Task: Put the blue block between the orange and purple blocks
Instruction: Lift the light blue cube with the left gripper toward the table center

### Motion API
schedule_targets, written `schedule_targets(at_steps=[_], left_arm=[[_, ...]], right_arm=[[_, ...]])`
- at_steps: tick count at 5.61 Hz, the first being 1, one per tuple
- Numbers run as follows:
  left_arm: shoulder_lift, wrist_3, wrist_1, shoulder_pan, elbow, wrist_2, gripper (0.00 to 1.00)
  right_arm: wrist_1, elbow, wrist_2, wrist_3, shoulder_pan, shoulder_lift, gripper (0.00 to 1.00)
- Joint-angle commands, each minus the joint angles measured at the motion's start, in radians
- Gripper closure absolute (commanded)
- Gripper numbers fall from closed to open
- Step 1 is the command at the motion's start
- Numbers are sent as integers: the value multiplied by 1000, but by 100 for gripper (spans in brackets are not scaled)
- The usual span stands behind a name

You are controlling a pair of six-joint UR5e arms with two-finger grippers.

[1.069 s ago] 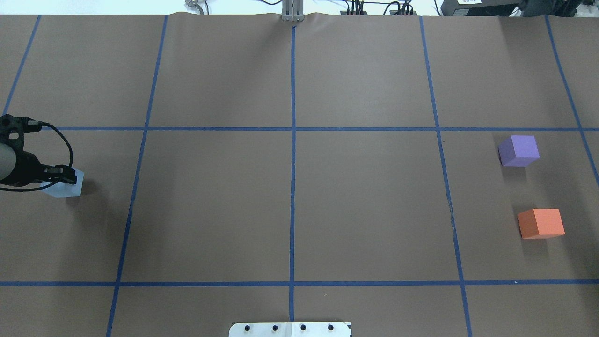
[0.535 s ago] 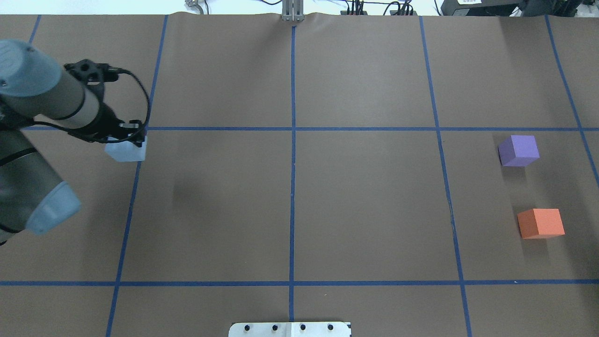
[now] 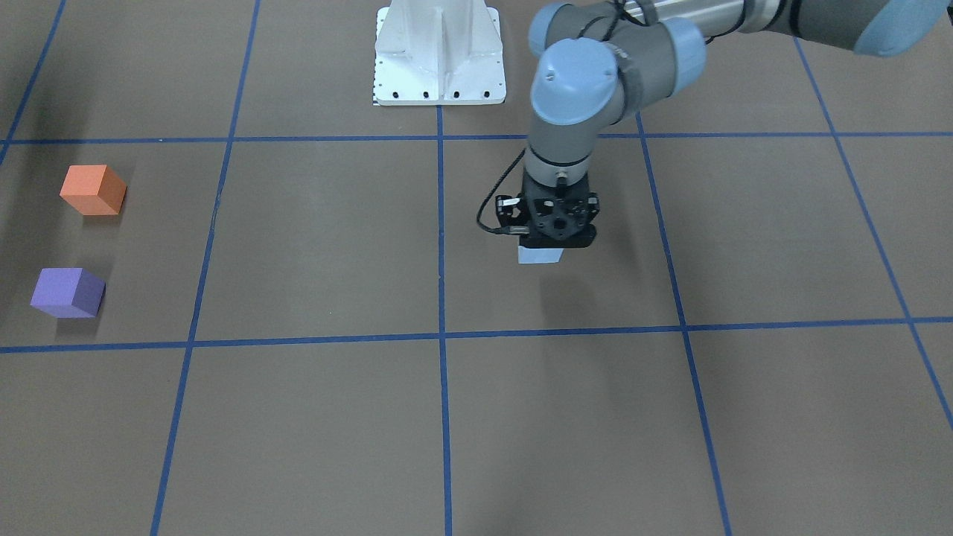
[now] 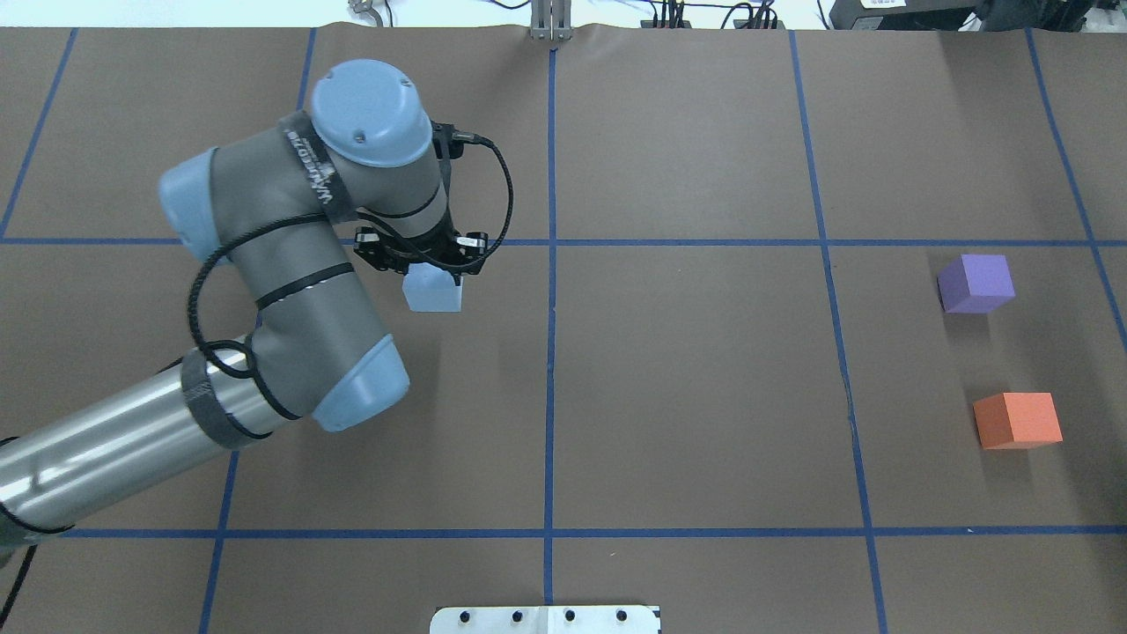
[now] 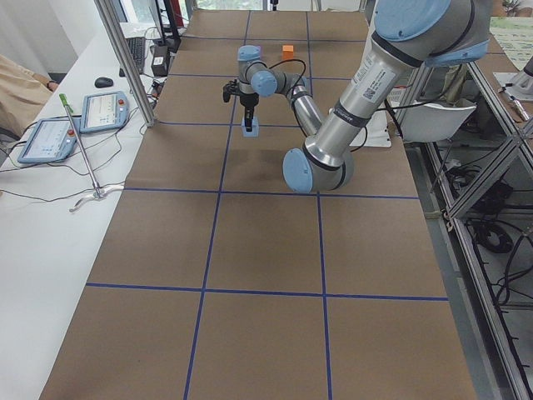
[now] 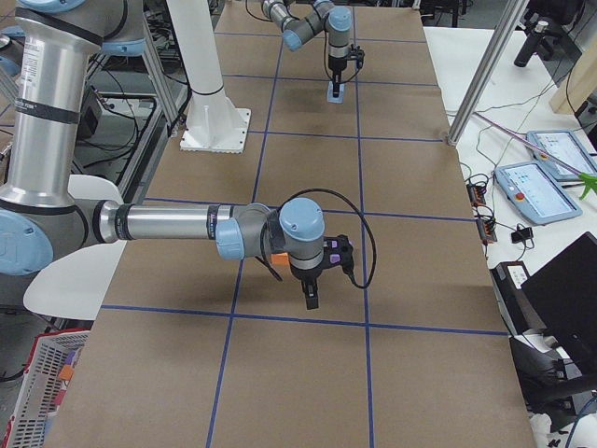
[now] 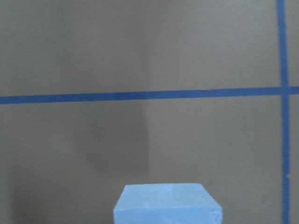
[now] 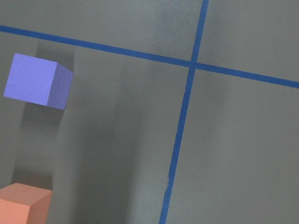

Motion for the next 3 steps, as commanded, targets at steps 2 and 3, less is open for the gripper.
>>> schedule_targets(at_steps=[2, 3], left_arm=[[-131, -46, -140, 108, 229, 75, 83], [-132, -46, -183, 115, 263, 92, 58]], right_arm=[[1, 5, 0, 0, 0, -1, 0], [1, 6, 0, 0, 0, 0, 0]])
